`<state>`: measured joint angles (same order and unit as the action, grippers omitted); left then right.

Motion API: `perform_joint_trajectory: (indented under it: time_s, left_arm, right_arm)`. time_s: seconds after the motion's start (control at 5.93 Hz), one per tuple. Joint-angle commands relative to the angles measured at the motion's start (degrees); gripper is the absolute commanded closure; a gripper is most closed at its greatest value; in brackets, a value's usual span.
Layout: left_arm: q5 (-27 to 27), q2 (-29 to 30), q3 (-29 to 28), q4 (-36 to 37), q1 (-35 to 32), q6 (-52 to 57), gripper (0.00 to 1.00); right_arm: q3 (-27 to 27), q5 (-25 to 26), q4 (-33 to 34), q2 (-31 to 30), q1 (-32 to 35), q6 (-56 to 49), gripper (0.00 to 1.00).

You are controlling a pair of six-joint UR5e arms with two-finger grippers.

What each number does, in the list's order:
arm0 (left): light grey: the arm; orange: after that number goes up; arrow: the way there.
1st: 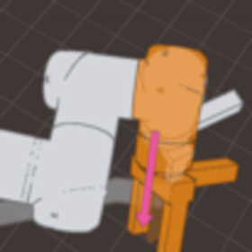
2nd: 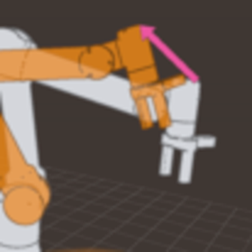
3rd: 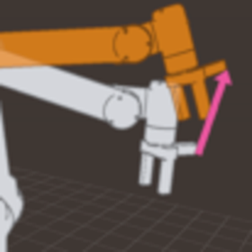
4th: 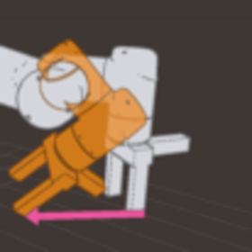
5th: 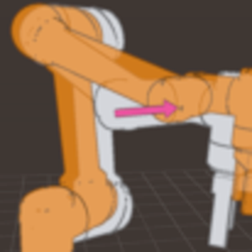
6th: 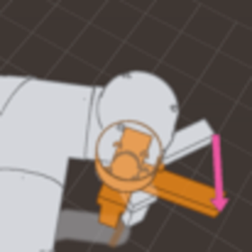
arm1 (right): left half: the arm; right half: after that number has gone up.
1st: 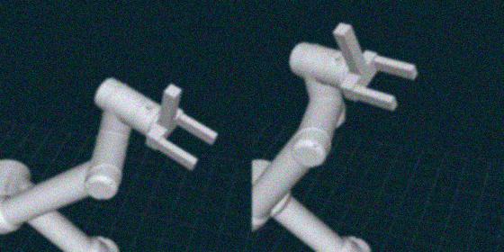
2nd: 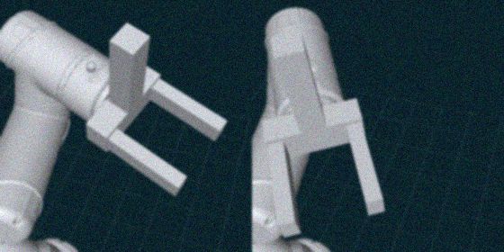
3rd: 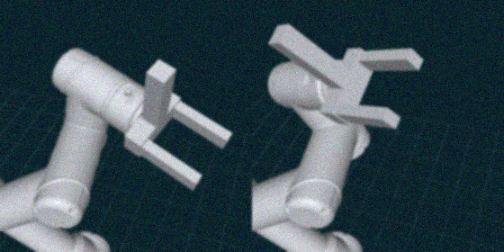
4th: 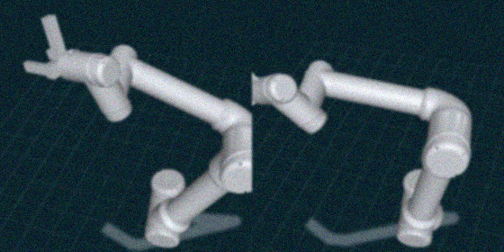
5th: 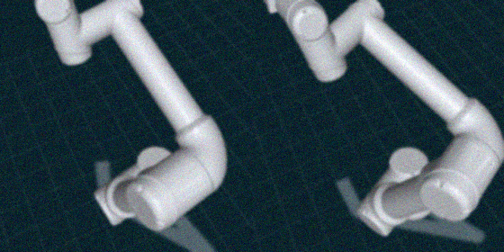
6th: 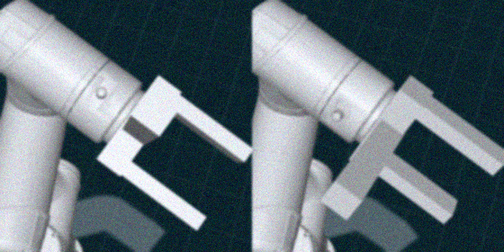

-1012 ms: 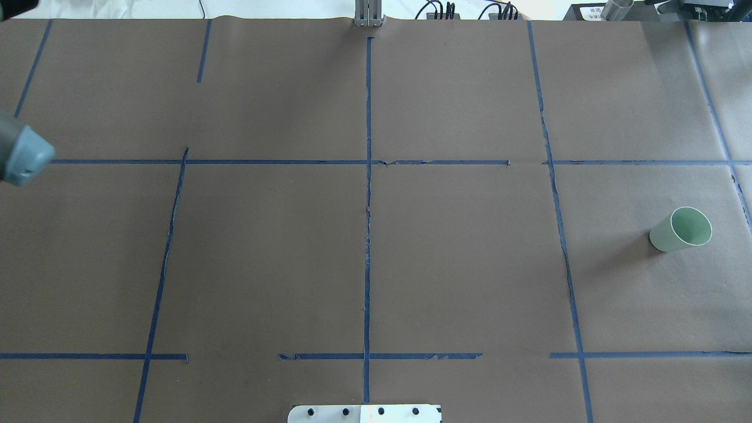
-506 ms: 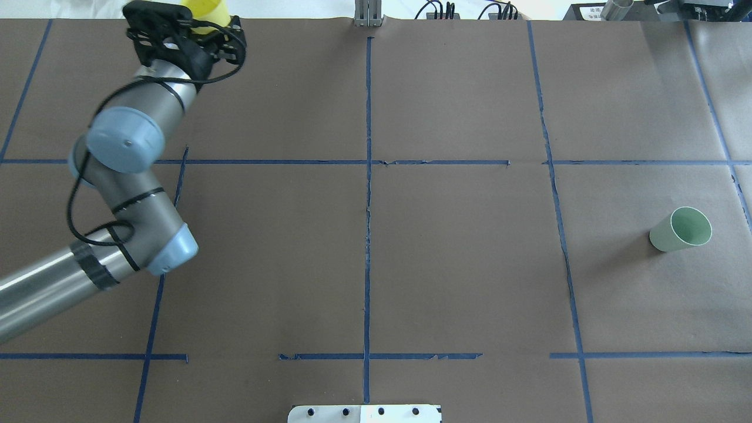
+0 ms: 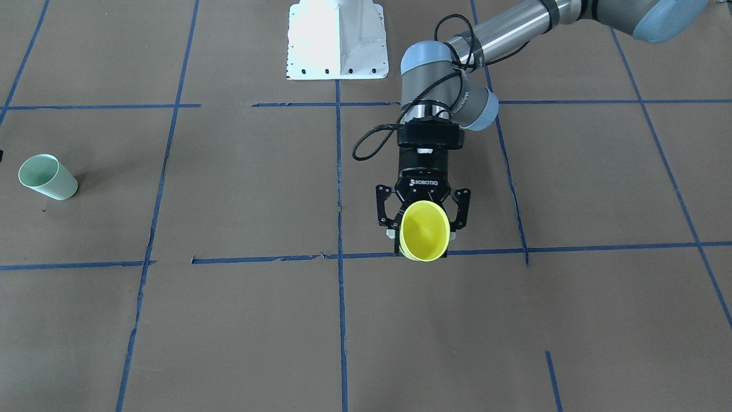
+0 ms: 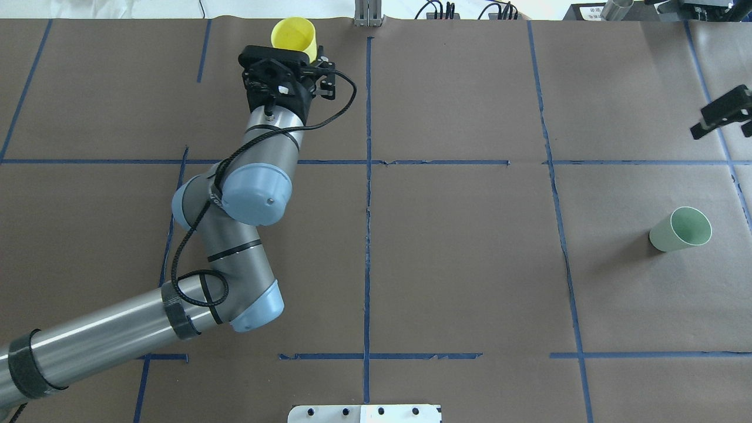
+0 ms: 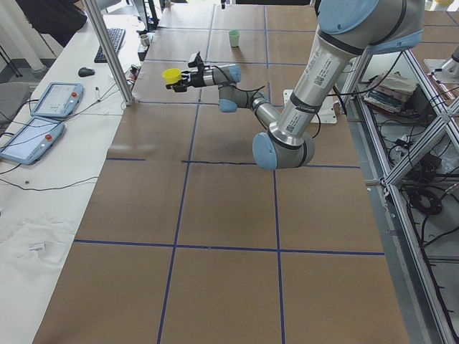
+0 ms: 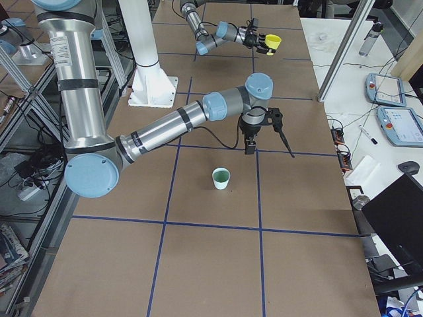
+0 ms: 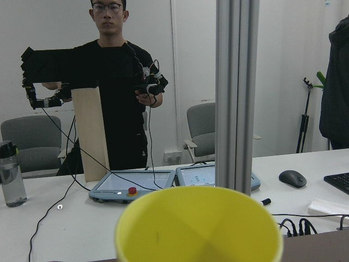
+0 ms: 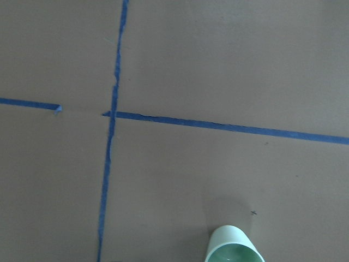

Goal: Transfer and stack yellow cup on green cup

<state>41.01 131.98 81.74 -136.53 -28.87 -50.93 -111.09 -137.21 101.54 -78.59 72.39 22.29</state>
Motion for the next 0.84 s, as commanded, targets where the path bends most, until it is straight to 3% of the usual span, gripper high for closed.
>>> perform_joint_trajectory:
  time_s: [0.0,0.51,0.67]
  left_arm:
    - [-3.2,4.8,-0.4,11.7,3.0,-10.1,0.53]
    - [-7.0,6.1,-4.9,12.1,8.2,-12.8,0.52]
    - [-7.3,6.6,-5.4,12.2,8.7,-12.9,0.52]
  right_arm:
    - [0.8,3.2,0.9,10.6,-7.9,11.6,0.0]
    - [15.1,-0.1,2.9,28.1,-9.4,17.4,0.0]
    - [19.8,-0.5,6.4,34.7,-10.0,17.4,0.0]
